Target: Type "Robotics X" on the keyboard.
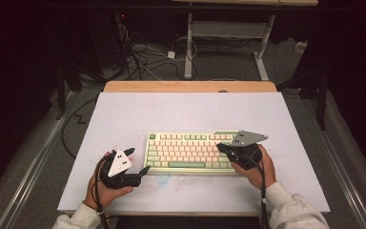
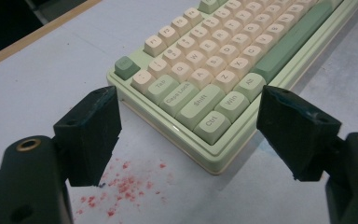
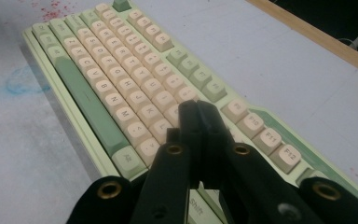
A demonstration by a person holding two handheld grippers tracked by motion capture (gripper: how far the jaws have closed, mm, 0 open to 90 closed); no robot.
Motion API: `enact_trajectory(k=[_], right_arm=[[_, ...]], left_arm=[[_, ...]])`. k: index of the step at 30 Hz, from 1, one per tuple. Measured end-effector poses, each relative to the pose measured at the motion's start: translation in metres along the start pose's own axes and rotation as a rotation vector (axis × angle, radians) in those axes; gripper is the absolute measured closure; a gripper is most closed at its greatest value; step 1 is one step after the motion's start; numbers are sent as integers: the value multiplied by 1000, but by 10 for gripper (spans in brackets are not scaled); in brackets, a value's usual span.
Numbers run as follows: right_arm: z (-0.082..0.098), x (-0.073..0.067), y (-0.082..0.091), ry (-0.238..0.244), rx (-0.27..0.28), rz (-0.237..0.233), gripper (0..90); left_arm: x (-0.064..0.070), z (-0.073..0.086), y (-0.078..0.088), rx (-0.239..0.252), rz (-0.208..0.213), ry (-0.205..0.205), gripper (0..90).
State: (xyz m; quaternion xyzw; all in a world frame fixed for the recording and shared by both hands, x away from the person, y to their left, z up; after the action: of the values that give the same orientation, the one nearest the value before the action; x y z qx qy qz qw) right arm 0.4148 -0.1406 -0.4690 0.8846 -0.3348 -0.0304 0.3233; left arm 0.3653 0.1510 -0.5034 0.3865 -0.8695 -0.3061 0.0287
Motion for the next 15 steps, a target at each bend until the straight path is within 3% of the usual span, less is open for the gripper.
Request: enact_trajectory(k=[8,15], right_arm=[[-6,-8,-24,24,-23,-12,900],[-8,-6,-39,22,-55,-15,900]], left_arm=[[0,2,1,-7,-11,-8,225],[1,9,3,-20,-4,-1,225]])
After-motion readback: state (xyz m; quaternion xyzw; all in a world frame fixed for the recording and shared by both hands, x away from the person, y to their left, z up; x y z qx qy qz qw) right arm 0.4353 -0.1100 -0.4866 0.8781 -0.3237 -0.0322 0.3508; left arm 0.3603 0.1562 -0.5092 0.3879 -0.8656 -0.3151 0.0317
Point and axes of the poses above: each handheld gripper's, and its own axes: y roughly backward along the jaws, z roughly out of its underside, x roughly to its right, the point moved 9 cm from there along -y, roughly forward along the jaws
